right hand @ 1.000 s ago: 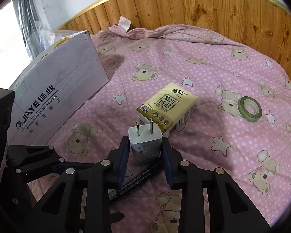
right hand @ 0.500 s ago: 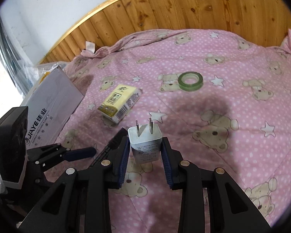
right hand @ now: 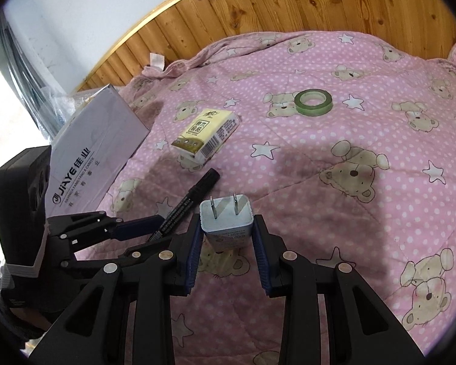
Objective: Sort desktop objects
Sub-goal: 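Grasp the white charger with the right tool while the left tool grasps the black marker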
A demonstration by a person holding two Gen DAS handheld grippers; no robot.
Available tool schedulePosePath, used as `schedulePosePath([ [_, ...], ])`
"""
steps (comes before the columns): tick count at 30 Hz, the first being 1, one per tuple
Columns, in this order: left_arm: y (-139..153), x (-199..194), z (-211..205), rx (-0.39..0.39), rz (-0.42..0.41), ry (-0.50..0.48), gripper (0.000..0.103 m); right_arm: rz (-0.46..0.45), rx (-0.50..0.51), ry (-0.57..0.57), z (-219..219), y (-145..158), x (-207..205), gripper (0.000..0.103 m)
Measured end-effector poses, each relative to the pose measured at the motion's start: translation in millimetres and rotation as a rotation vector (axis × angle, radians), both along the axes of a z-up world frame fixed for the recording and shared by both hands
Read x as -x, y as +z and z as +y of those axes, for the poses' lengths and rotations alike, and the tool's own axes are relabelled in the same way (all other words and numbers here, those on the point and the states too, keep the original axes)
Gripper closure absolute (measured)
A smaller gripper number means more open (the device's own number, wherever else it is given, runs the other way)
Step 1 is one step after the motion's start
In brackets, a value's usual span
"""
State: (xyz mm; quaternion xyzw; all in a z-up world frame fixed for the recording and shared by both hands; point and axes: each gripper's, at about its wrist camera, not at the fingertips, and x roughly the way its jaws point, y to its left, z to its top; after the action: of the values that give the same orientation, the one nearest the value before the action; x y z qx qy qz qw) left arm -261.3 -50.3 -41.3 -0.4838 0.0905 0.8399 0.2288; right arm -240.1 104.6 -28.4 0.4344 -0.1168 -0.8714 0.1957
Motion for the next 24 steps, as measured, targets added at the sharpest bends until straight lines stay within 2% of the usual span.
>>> schedulePosePath([
  [3, -1.0, -2.8, 3.5, 0.010, 0.026, 0.000, 0.068, -0.005, -0.009, 0.014, -6.4, -2.8, -1.7, 0.068],
  [8, 2.0, -5.4, -1.2, 0.011, 0.009, 0.013, 0.084, -0.006, -0.006, 0.030, -13.1, -3.6, -4.8, 0.068],
  [24, 5.6, -8.1, -6.9, 0.000, 0.024, 0.034, 0.084, -0.001, -0.002, 0.037, -17.7, -2.6, -7.8, 0.068],
])
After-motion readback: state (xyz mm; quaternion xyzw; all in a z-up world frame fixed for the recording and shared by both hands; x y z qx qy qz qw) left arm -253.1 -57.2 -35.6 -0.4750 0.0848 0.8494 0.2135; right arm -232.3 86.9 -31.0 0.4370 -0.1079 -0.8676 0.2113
